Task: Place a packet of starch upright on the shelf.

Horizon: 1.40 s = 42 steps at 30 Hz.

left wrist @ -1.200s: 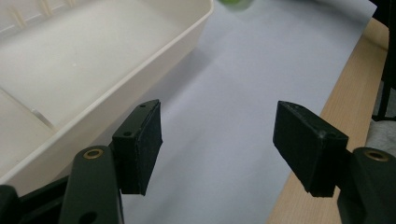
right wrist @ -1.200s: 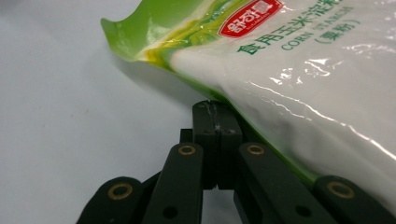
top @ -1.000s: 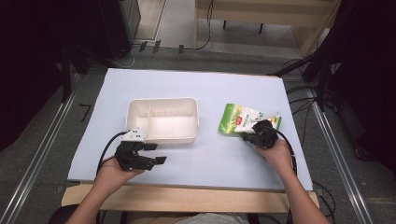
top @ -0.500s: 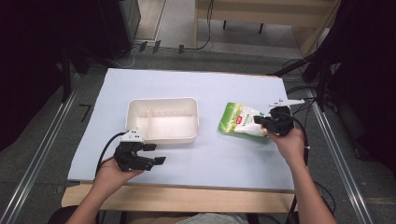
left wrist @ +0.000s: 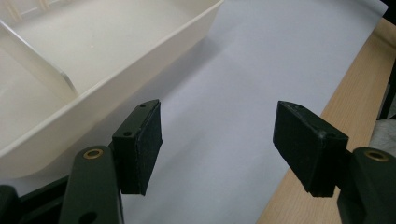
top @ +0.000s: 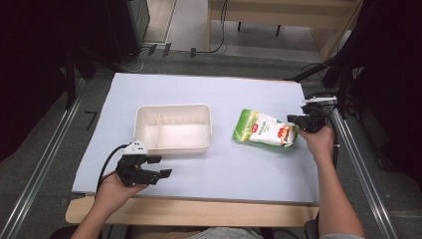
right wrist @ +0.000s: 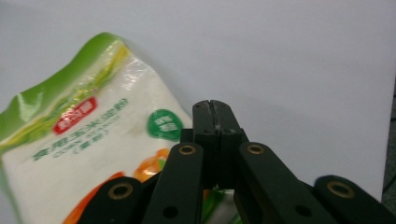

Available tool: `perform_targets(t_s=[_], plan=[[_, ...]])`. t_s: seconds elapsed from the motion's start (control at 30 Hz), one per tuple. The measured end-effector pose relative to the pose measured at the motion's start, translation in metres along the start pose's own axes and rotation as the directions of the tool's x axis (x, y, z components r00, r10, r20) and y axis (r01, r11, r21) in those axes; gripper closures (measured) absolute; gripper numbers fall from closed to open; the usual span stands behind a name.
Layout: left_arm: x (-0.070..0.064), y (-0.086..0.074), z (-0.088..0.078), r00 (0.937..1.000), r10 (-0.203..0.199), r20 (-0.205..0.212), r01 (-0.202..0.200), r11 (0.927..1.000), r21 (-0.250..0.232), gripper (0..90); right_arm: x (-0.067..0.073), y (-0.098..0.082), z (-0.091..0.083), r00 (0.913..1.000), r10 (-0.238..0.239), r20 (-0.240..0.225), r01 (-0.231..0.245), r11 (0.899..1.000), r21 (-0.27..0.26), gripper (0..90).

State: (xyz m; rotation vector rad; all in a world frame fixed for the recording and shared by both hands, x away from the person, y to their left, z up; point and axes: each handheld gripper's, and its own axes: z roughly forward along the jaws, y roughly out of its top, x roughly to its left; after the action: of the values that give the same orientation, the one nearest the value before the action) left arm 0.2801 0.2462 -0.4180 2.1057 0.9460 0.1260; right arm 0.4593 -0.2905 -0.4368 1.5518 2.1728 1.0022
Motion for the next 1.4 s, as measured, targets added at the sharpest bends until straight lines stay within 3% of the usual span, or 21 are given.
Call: perform_targets(t_s=[0.13,0.17,0.27,0.33,0.4,0.43,0.9,1.2,1.4], plan=[[-0.001,-0.004,-0.004,0.9999,-0.005,-0.01,0.005,1.0,0.002,33.4,-0.009,0.0,0.009,0.9996,0.023,0.014,-0.023,1.0,0.019,90.0],[-0.001,-0.005,-0.005,0.9999,-0.006,-0.016,0.006,1.0,0.0,33.4,-0.013,-0.003,0.014,0.9994,0.024,0.024,-0.025,0.999,0.048,90.0],[-0.001,-0.006,-0.006,0.9998,-0.012,-0.016,0.012,0.9999,-0.002,33.4,-0.017,-0.008,0.021,0.9996,0.017,0.023,-0.018,0.997,0.072,90.0],[-0.001,-0.007,-0.007,0.9998,-0.013,-0.014,0.013,0.9999,-0.004,33.4,-0.017,-0.008,0.022,0.9996,0.02,0.022,-0.022,0.997,0.077,90.0],[-0.001,-0.007,-0.007,0.9998,-0.013,-0.015,0.013,0.9999,-0.008,33.3,-0.012,-0.01,0.027,0.9999,-0.011,0.007,0.011,0.993,0.114,90.0],[0.0,-0.006,-0.008,0.9997,-0.017,-0.015,0.017,0.9998,-0.012,33.4,-0.009,-0.01,0.028,0.9994,-0.022,0.027,0.019,0.993,0.116,90.0],[0.001,-0.003,-0.007,0.9999,-0.009,-0.012,0.008,0.9998,-0.017,33.3,-0.001,-0.023,0.019,0.9997,0.009,0.024,-0.012,0.993,0.117,90.0],[0.002,0.001,-0.005,1.0,-0.004,-0.002,0.004,0.9997,-0.023,33.4,0.011,-0.034,0.009,0.9996,-0.024,0.014,0.021,0.99,0.137,90.0],[0.002,0.004,-0.002,1.0,0.005,0.008,-0.005,0.9997,-0.024,33.4,0.018,-0.046,-0.001,0.9991,-0.036,-0.022,0.038,0.989,0.141,90.0]])
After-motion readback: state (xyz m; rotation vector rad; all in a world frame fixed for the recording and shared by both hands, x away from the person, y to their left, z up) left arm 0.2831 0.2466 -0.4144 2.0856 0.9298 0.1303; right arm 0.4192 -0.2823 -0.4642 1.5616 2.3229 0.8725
